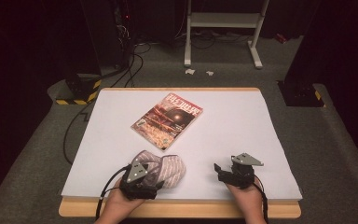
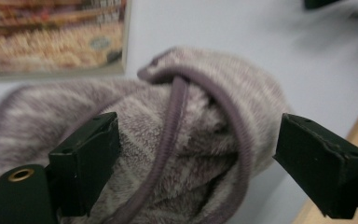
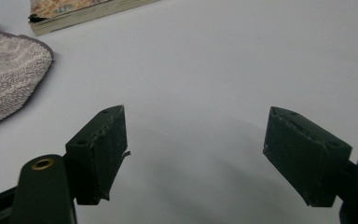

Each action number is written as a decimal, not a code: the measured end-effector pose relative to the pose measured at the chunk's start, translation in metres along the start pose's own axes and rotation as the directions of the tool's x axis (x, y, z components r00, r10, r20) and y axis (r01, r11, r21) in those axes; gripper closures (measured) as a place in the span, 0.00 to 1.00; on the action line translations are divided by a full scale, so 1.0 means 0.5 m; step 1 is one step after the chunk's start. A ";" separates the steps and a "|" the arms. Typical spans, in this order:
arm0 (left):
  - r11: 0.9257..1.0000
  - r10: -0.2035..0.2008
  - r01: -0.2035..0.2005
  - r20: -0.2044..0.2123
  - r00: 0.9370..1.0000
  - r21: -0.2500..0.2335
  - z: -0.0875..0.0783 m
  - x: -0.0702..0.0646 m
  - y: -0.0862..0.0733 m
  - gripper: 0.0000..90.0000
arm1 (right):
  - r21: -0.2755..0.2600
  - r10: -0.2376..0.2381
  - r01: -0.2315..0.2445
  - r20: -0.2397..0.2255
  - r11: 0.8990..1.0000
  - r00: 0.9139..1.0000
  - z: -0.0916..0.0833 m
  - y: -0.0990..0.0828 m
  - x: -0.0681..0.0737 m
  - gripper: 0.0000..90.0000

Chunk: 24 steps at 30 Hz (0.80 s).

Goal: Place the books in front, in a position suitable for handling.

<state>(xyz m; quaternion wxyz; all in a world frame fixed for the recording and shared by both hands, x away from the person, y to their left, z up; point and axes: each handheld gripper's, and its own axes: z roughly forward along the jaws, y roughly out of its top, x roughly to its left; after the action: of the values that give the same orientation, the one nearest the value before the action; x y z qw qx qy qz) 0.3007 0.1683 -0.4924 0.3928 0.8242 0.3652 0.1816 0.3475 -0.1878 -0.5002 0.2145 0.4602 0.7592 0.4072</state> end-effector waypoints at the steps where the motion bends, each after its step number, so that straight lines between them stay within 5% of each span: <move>1: 1.000 0.003 -0.003 -0.014 1.000 0.016 0.008 -0.002 -0.003 0.19 | 0.000 0.003 -0.003 -0.001 1.000 1.000 0.000 0.000 0.001 0.24; 5: 0.999 0.025 -0.024 -0.042 0.999 0.023 0.017 0.002 -0.006 0.42 | 0.000 0.003 -0.003 -0.001 1.000 1.000 0.000 0.000 0.001 0.24; 11: 0.999 -0.039 0.040 0.028 0.999 -0.024 0.026 0.015 0.003 0.74 | -0.007 0.021 -0.021 -0.005 1.000 1.000 -0.003 0.001 -0.002 0.24; 16: 0.997 -0.046 0.050 0.067 0.997 -0.055 0.056 0.001 0.033 0.76 | -0.038 0.045 -0.045 -0.003 0.998 0.999 -0.014 0.004 -0.014 0.25; 20: 0.996 -0.004 0.014 0.119 0.993 -0.088 0.110 -0.048 0.091 0.75 | -0.057 0.055 -0.054 0.005 0.997 0.998 -0.024 0.006 -0.024 0.26; 24: 0.998 0.016 -0.006 0.142 0.990 -0.068 0.145 -0.074 0.114 0.71 | -0.083 0.066 -0.066 -0.001 0.994 0.998 -0.035 0.009 -0.029 0.26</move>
<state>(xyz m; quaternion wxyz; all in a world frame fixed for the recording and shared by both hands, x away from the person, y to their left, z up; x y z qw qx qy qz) 0.3447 0.0792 -0.4935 0.4444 0.8234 0.3253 0.1366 0.3447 -0.2070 -0.4869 0.2206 0.4760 0.7259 0.4448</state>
